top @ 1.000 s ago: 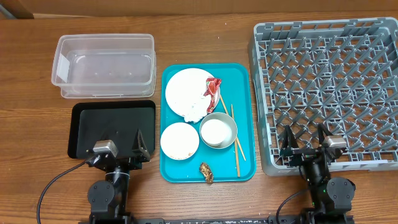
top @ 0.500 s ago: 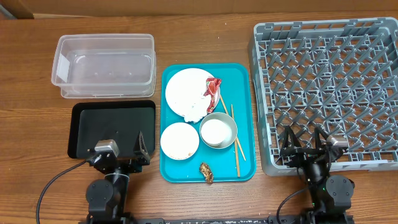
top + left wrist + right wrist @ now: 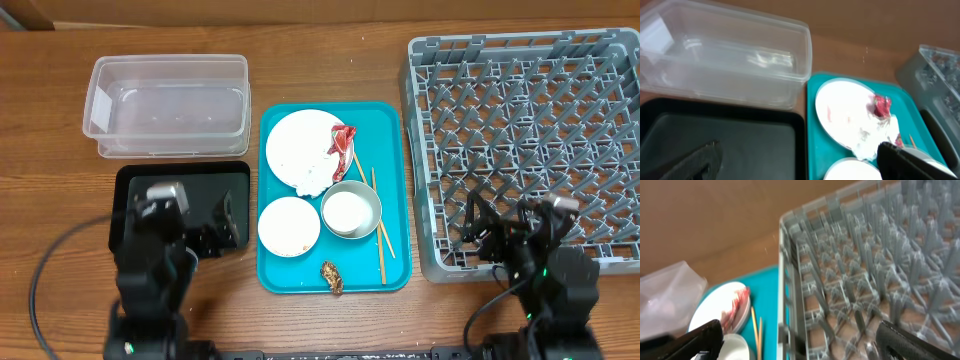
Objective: Sort waste into correct bins and load items into the dishwasher
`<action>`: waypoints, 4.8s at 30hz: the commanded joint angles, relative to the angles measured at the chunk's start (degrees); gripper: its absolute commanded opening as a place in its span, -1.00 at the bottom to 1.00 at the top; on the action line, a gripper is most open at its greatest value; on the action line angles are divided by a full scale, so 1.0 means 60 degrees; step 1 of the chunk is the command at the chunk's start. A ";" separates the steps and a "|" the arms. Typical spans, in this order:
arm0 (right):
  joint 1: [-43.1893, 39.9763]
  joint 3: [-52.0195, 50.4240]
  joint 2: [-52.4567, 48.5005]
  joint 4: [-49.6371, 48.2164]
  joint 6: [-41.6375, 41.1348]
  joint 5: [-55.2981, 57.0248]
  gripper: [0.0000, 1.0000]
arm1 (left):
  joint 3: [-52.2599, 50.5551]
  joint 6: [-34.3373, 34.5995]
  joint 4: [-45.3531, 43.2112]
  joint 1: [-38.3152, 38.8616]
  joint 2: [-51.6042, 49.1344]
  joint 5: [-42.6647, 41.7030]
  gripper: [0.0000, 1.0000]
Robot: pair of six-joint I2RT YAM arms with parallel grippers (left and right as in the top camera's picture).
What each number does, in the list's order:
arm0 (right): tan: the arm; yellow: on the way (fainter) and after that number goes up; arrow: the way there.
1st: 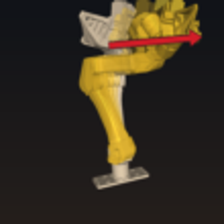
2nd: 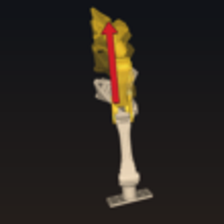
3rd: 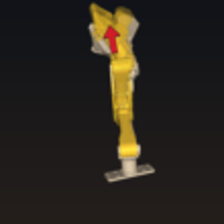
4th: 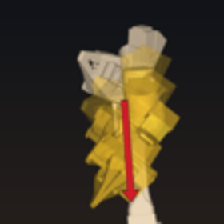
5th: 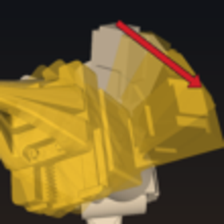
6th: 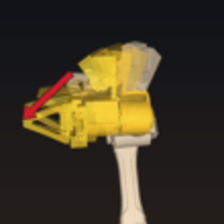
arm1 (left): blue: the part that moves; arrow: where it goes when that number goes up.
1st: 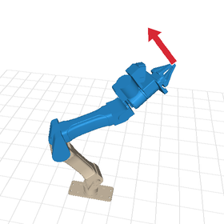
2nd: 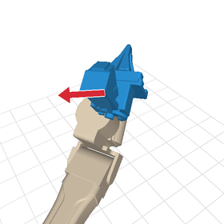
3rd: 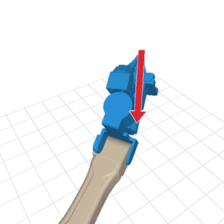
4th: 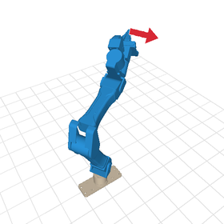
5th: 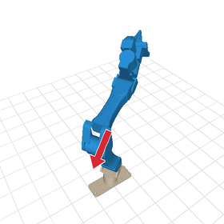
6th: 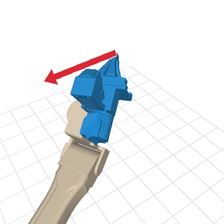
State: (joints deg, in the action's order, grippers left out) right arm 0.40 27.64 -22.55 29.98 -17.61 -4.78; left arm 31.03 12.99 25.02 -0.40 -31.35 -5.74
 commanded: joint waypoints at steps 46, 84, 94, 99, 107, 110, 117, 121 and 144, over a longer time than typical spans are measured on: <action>-0.0018 0.4455 -0.5023 0.3854 0.0069 0.0073 1.00 | 0.6207 -0.0386 -0.0484 0.4109 -0.9890 -0.0525 0.83; -0.0018 0.4452 -0.5042 0.3963 0.0069 0.0076 1.00 | 0.7530 -0.0382 0.0958 0.3038 -1.0032 -0.0175 -0.92; -0.0018 0.4452 -0.5042 0.3960 0.0069 0.0076 1.00 | 0.7544 -0.0382 0.0845 0.0918 -0.9511 0.1570 -0.85; -0.0018 0.4452 -0.5042 0.3960 0.0069 0.0076 1.00 | 0.7544 -0.0379 0.0426 0.0295 -0.9566 0.1628 -0.64; -0.0018 0.4452 -0.5042 0.3960 0.0069 0.0073 1.00 | 0.7541 -0.0372 0.0368 0.0197 -0.9839 0.1388 0.11; -0.0018 0.4452 -0.5042 0.3963 0.0069 0.0073 1.00 | 0.7541 -0.0339 0.0499 0.0197 -0.9945 0.0885 0.15; -0.0018 0.4452 -0.5064 0.3960 0.0069 0.0076 1.00 | 0.7537 -0.0342 0.0867 0.0423 -1.0043 -0.1246 0.15; -0.0018 0.4452 -0.5166 0.3963 0.0069 0.0073 1.00 | 0.7526 -0.0357 0.1297 0.1027 -1.0083 -0.1202 0.18; -0.0018 0.4452 -0.5435 0.4102 0.0069 0.0073 1.00 | 0.7522 -0.0382 0.1446 0.3322 -1.3642 -0.0659 0.15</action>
State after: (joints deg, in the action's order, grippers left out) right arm 0.40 52.51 -55.24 54.89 -17.54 -4.86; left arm 75.90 10.72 33.87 19.16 -111.63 -10.24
